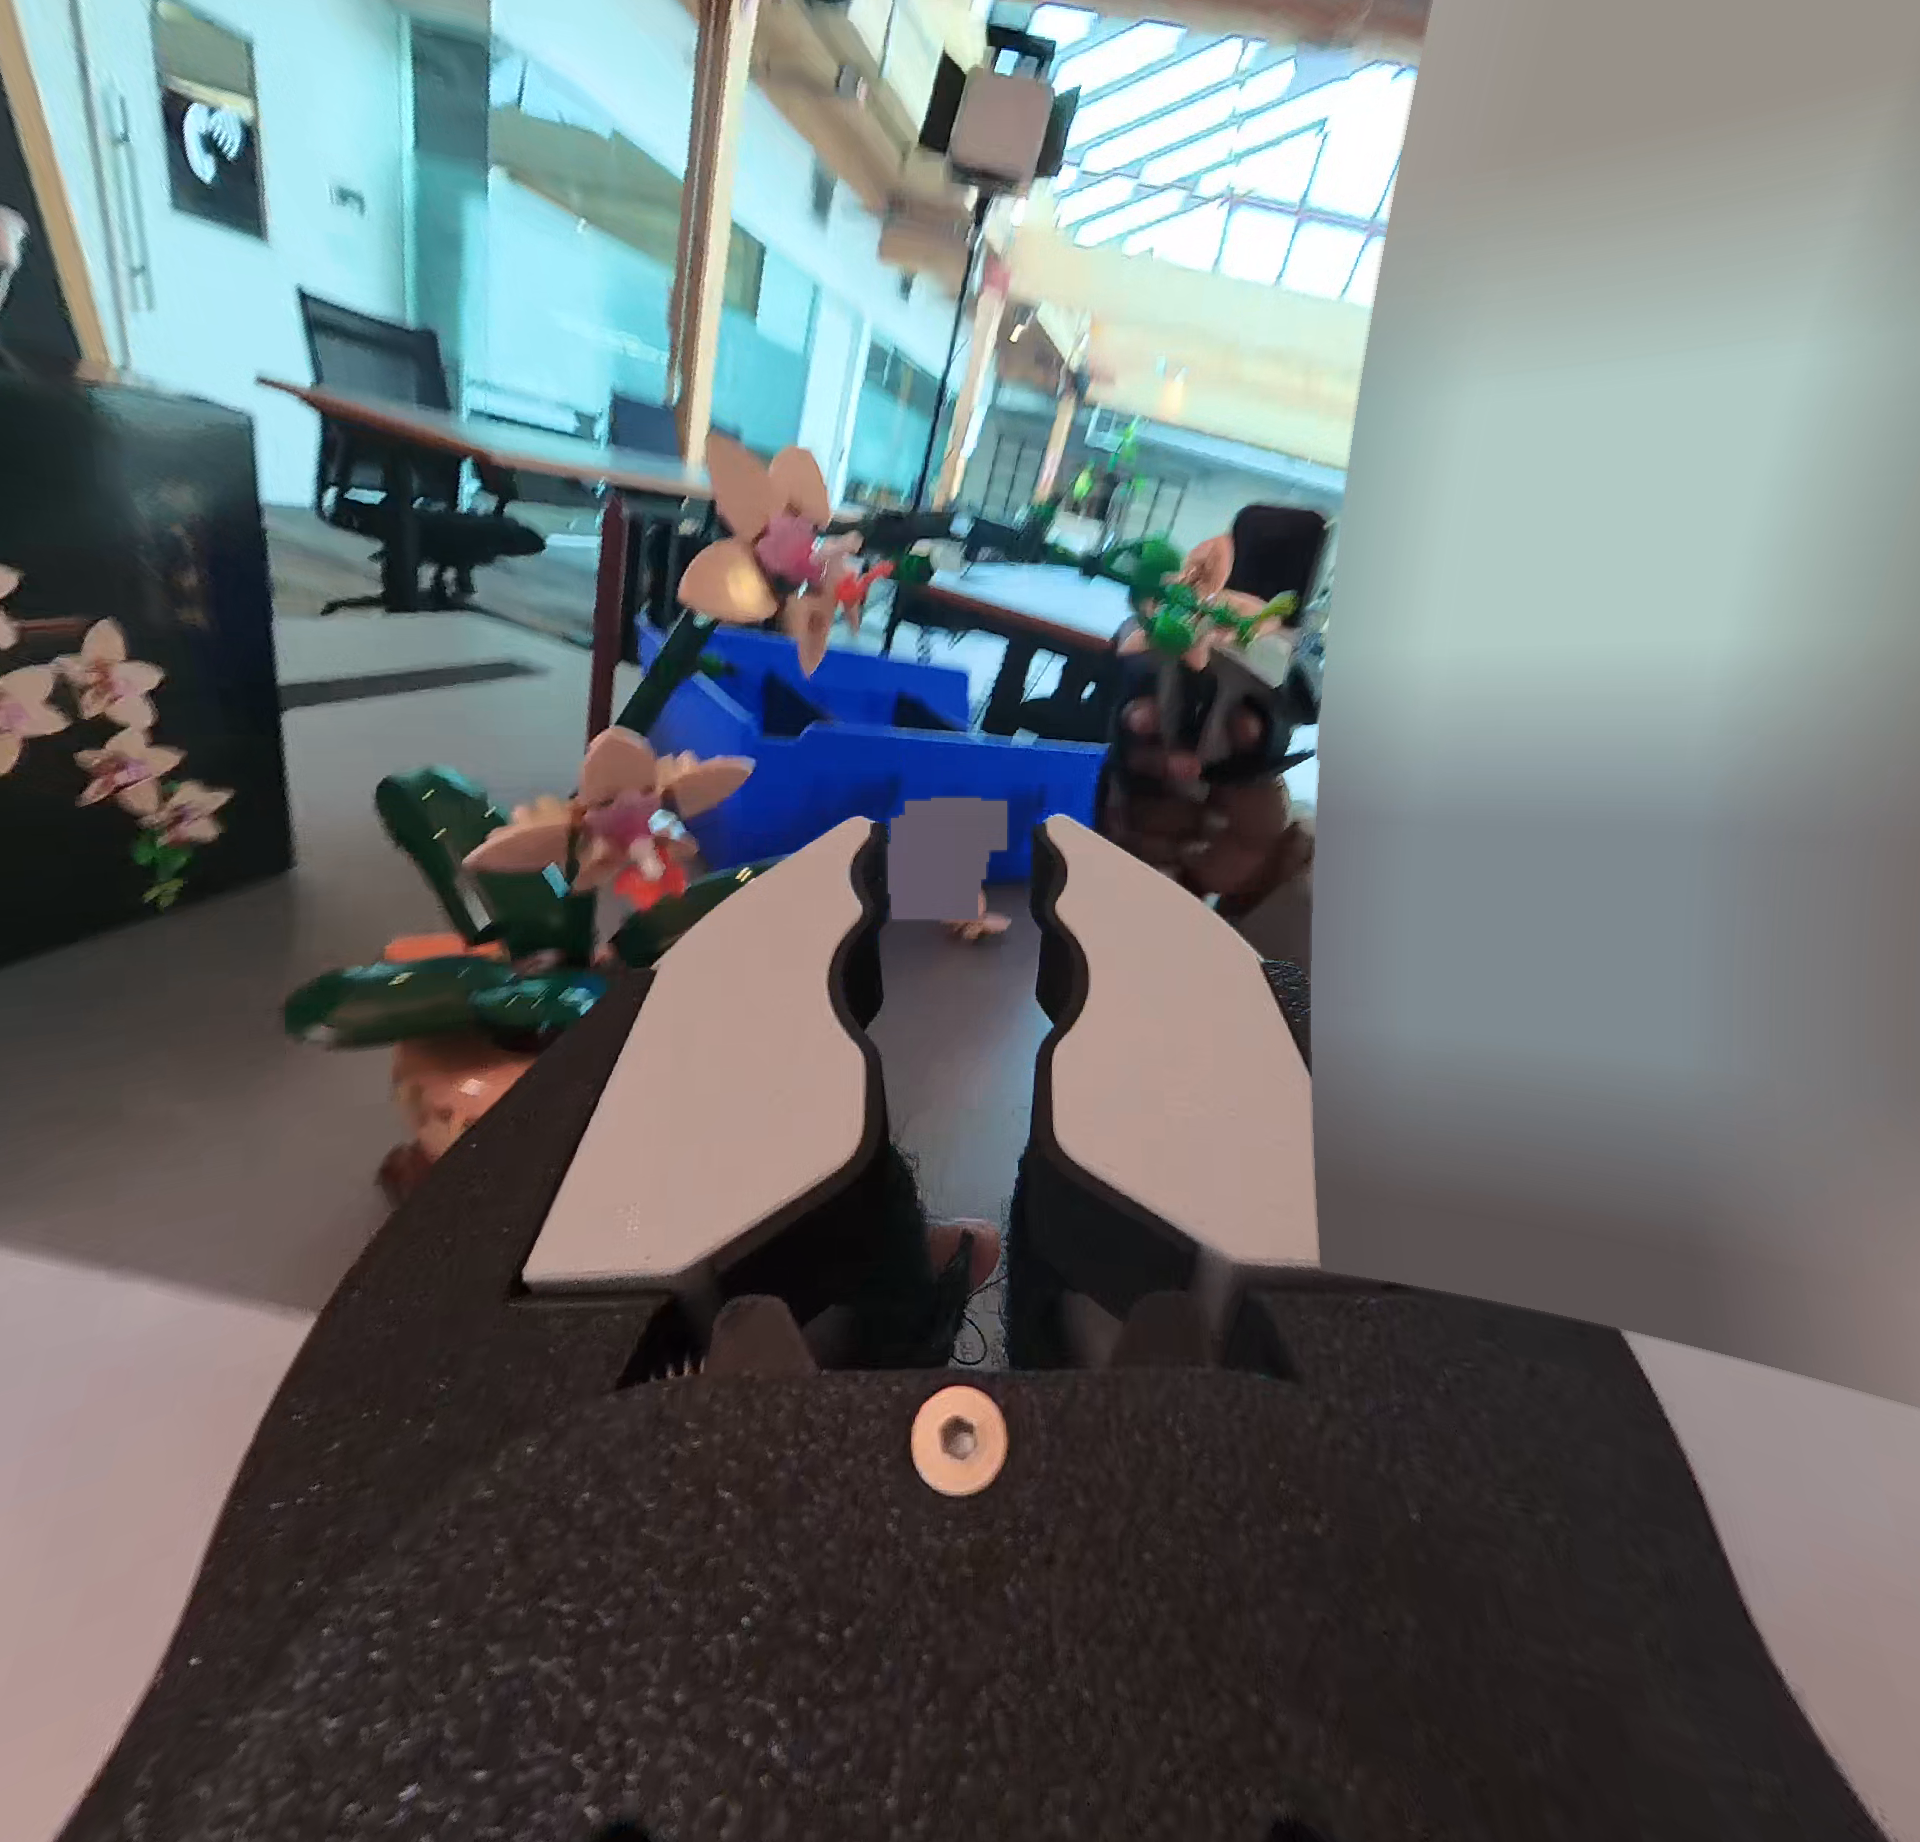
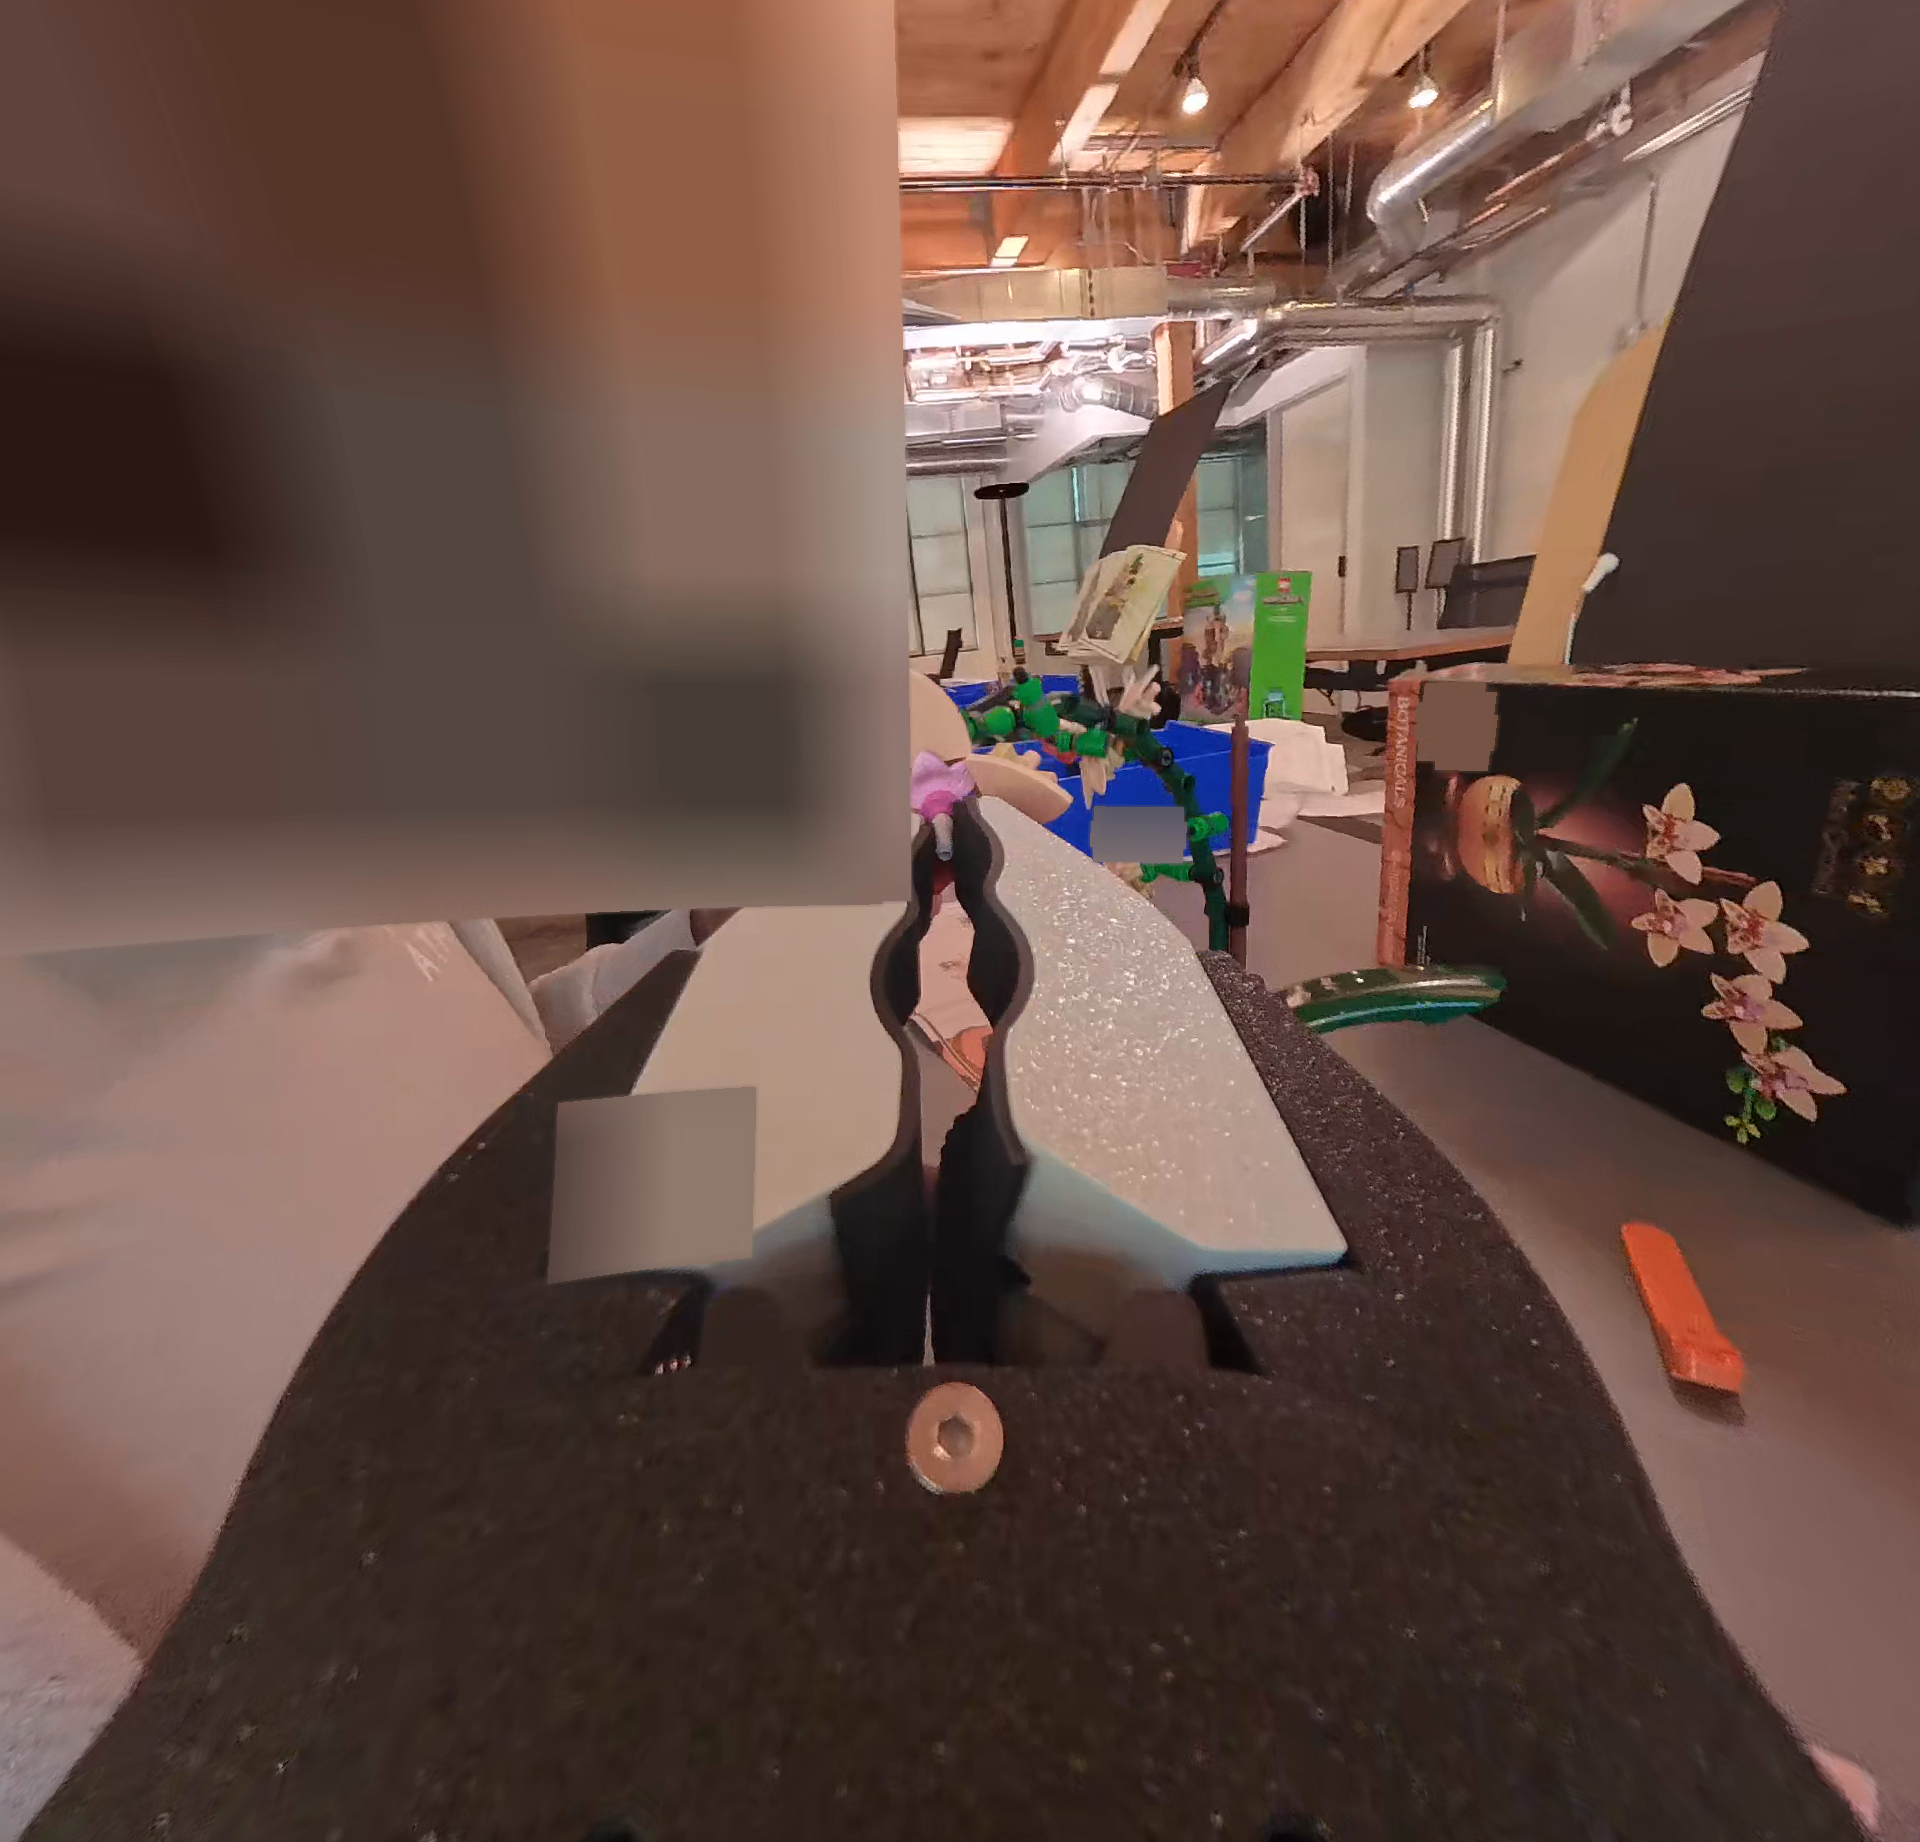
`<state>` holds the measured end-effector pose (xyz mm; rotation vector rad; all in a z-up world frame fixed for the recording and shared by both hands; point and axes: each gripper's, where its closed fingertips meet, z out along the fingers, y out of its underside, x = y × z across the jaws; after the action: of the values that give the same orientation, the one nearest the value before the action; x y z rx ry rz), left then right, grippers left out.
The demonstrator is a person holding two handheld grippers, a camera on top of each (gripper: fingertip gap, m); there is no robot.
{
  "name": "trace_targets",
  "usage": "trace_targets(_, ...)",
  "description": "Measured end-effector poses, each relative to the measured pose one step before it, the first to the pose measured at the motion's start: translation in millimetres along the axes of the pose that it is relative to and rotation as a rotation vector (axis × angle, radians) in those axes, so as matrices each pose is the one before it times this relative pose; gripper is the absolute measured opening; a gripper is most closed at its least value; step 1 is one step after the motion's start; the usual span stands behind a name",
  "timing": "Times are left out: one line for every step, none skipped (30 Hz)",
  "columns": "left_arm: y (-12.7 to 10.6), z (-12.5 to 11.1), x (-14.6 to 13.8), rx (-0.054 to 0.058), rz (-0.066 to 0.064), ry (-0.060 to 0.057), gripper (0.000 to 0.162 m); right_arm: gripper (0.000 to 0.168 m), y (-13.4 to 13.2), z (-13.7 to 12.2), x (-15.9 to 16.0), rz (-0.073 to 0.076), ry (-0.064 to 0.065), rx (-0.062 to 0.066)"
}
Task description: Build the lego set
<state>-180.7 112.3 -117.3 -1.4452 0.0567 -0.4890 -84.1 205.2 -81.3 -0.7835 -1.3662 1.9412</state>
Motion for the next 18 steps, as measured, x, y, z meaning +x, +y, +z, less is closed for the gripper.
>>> trace_targets(2.13,-2.37,-2.76,-0.0184,0.0126,-0.0151,0.025,0.003,2.91,-0.93,0.57,0.0003,0.0133,0.0014)
trace_targets(0.95,-3.77,-2.93,-0.0152,0.015,-0.0161,0.025,0.004,2.66,-1.03,0.77,0.002,0.0128,0.0019)
trace_targets(0.09,-5.3,-3.63,-0.0099,0.0158,-0.0208,0.025,0.004,2.85,-1.27,1.34,0.002,0.0146,-0.0022)
trace_targets(0.0,-6.64,-4.95,-0.0043,0.0141,-0.0283,0.025,0.004,3.0,-1.29,1.42,0.0008,0.0149,-0.0059)
trace_targets(1.45,-7.44,-5.91,-0.006,0.0102,-0.0332,0.025,0.004,2.94,-1.5,1.5,0.0009,0.0148,-0.0067)
trace_targets(3.79,-7.9,-6.44,-0.0139,0.0041,-0.032,0.025,0.003,2.53,-1.54,0.98,0.0027,0.0102,-0.0042)
trace_targets(5.92,-8.06,-7.05,-0.0199,-0.0047,-0.032,0.025,0.003,2.0,-1.69,1.07,0.0056,0.0089,-0.0006)
trace_targets(7.53,-8.04,-7.89,-0.0261,-0.0086,-0.0343,0.025,0.003,1.26,-1.7,1.2,0.0063,0.0083,0.0047)
trace_targets(7.74,-7.78,-8.58,-0.027,-0.0105,-0.038,0.025,0.003,0.72,-1.68,1.58,0.0082,0.0085,0.0071)
trace_targets(6.92,-7.29,-8.24,-0.0218,-0.011,-0.0351,0.025,0.003,0.76,-1.31,1.58,0.0087,0.0068,0.0057)
trace_targets(5.66,-6.53,-7.32,-0.0173,-0.0093,-0.0279,0.025,0.003,0.96,-0.81,1.84,0.0083,0.0066,0.0028)
trace_targets(3.86,-5.51,-6.95,-0.0091,-0.0097,-0.0259,0.025,0.003,1.42,-0.2,1.58,0.0074,0.0048,-0.0019)
trace_targets(1.97,-4.45,-6.23,0.0005,-0.0097,-0.0226,0.025,0.003,1.72,0.58,1.45,0.0058,0.0053,-0.0063)
trace_targets(0.83,-3.15,-4.19,0.0053,-0.0055,-0.0115,0.025,0.003,2.14,1.17,1.33,0.0027,0.0056,-0.0097)
trace_targets(0.34,-2.03,-2.47,0.007,-0.0011,-0.0014,0.025,0.003,2.16,1.67,0.51,0.0001,0.0004,-0.0108)
trace_targets(0.36,-0.93,-1.04,0.0071,0.0025,0.0062,0.025,0.003,1.8,2.04,-0.16,0.0008,-0.0023,-0.0104)
trace_targets(1.21,-0.2,-0.05,0.0019,0.005,0.0124,0.025,0.003,1.58,2.27,-0.01,0.0009,-0.0006,-0.0115)
trace_targets(1.92,0.14,0.82,-0.0017,0.0057,0.0168,0.025,0.003,1.33,2.27,0.24,-0.0013,0.0025,-0.0131)
